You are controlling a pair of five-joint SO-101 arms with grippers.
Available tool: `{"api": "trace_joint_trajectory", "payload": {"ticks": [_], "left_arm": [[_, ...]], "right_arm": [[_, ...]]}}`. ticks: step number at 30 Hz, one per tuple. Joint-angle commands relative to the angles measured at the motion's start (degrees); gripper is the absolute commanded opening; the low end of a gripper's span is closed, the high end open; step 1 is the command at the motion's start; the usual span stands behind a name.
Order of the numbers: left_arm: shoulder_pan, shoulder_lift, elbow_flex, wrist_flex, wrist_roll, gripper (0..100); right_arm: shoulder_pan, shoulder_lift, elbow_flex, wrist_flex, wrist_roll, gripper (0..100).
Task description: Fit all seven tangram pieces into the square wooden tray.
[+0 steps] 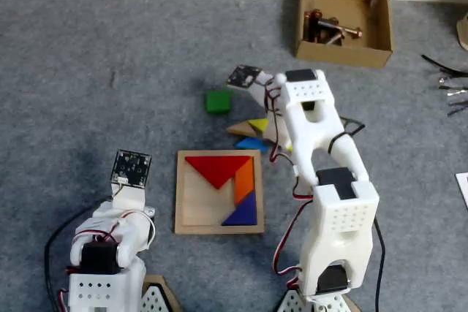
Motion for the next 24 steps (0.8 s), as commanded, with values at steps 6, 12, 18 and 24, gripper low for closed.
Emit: {"api": "trace_joint_trajectory", "payload": {"ticks": [6,12,18,24], "left_arm": [[0.7,-0.4,1.1,0.3,-0.2,1],[0.7,-0.4,1.1,0.3,-0.2,1],[0.7,-0.4,1.1,0.3,-0.2,1],[0.7,-0.4,1.1,0.3,-0.2,1]], "right_arm": [[-1.0,-1.5,-4.0,0.9,0.1,34.7],[-1.7,-1.5,-4.0,0.6,0.5,34.7],[-3.1,-1.4,-3.9,0.5,3.7,34.7],[-2.2,-1.2,-3.6,-3.2,4.3,34.7]]}}
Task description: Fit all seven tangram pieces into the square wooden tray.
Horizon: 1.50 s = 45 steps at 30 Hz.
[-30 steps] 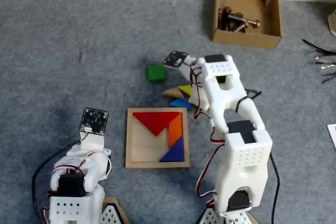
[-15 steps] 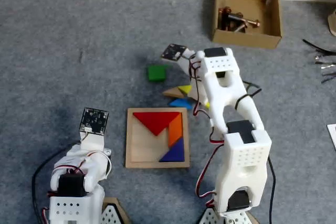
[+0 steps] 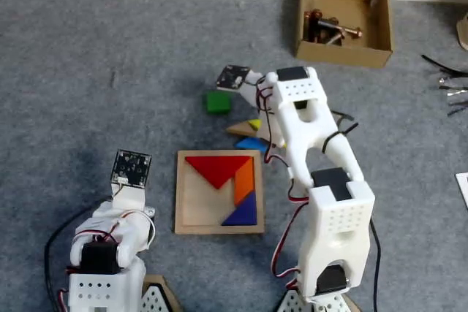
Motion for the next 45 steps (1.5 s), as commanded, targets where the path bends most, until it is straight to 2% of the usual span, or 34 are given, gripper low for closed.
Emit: {"api": "trace_joint_trajectory", "payload": {"ticks": [1,15,35,38,45], "left_arm": [[0.7,-0.4,1.1,0.3,-0.2,1],[0.7,-0.4,1.1,0.3,-0.2,1],[0.7,-0.4,1.1,0.3,-0.2,1],[0.7,-0.4,1.1,0.3,-0.2,1],[0.7,-0.4,1.1,0.3,-0.2,1]], "right_arm": [[0.1,-1.2,-2.1,-3.7,1.1,34.7],[1.1,5.1,0.2,-6.7,1.2,34.7],[4.6,5.2,0.7,-0.6,0.5,34.6],[5.4,5.2,0.6,-1.0,-2.0,31.7],[5.4,5.1,0.3,-0.7,-2.5,30.0]]}}
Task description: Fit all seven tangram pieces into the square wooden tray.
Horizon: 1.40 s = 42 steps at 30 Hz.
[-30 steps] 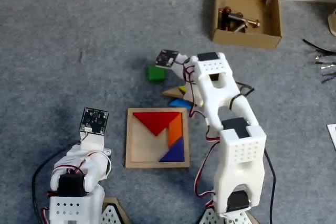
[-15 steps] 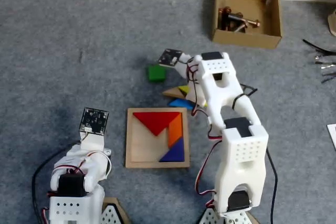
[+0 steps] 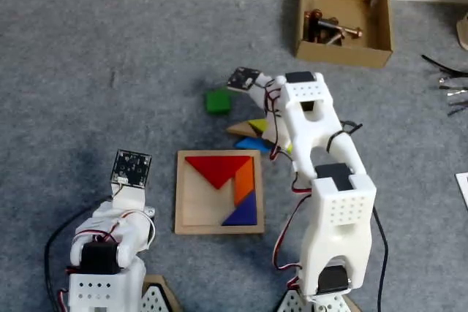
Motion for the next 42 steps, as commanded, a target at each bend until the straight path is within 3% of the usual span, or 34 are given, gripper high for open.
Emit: {"api": "trace_joint_trajectory", "payload": {"ticks": [1,9,14,22,42], "left_arm": [[0.7,-0.4,1.1,0.3,-0.2,1],[0.7,-0.4,1.1,0.3,-0.2,1],[0.7,-0.4,1.1,0.3,-0.2,1],[0.7,-0.4,1.1,0.3,-0.2,1],[0.7,-0.4,1.1,0.3,-0.2,1]], "right_arm": [[1.7,-0.2,-0.2,1.5,-0.7,30.0],[1.7,-1.2,-1.7,1.6,-0.7,30.0],[1.4,-7.2,-4.0,6.9,-0.4,30.0],[0.0,-4.1,-2.9,0.5,-0.2,30.0],[-3.9,-3.4,-2.2,1.1,3.4,29.6]]}}
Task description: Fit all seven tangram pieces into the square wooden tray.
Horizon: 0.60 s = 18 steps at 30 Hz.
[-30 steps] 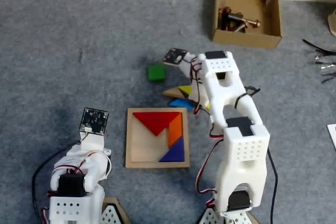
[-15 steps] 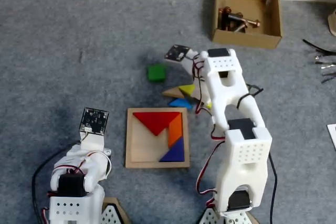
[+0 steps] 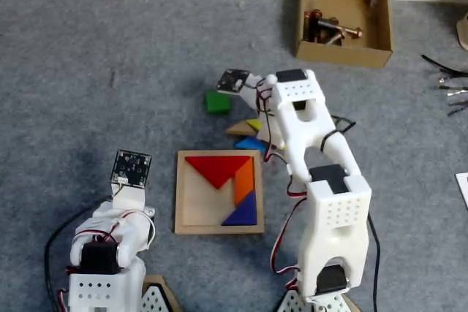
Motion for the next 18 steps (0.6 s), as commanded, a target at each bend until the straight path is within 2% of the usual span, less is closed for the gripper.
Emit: {"api": "trace_joint_trajectory", "payload": {"ticks": [1,9,15,18], "left_arm": [[0.7,-0.4,1.1,0.3,-0.2,1],[0.7,-0.4,1.1,0.3,-0.2,1],[0.7,-0.4,1.1,0.3,-0.2,1],[0.7,-0.4,1.1,0.3,-0.2,1]], "right_arm": [[-0.7,-1.5,-0.1,-0.1,0.7,29.6],[3.3,-1.6,5.0,-0.2,0.6,29.6],[5.8,-1.7,7.7,-0.2,-2.4,29.6],[5.8,-1.8,9.0,-0.2,-2.5,26.2]]}}
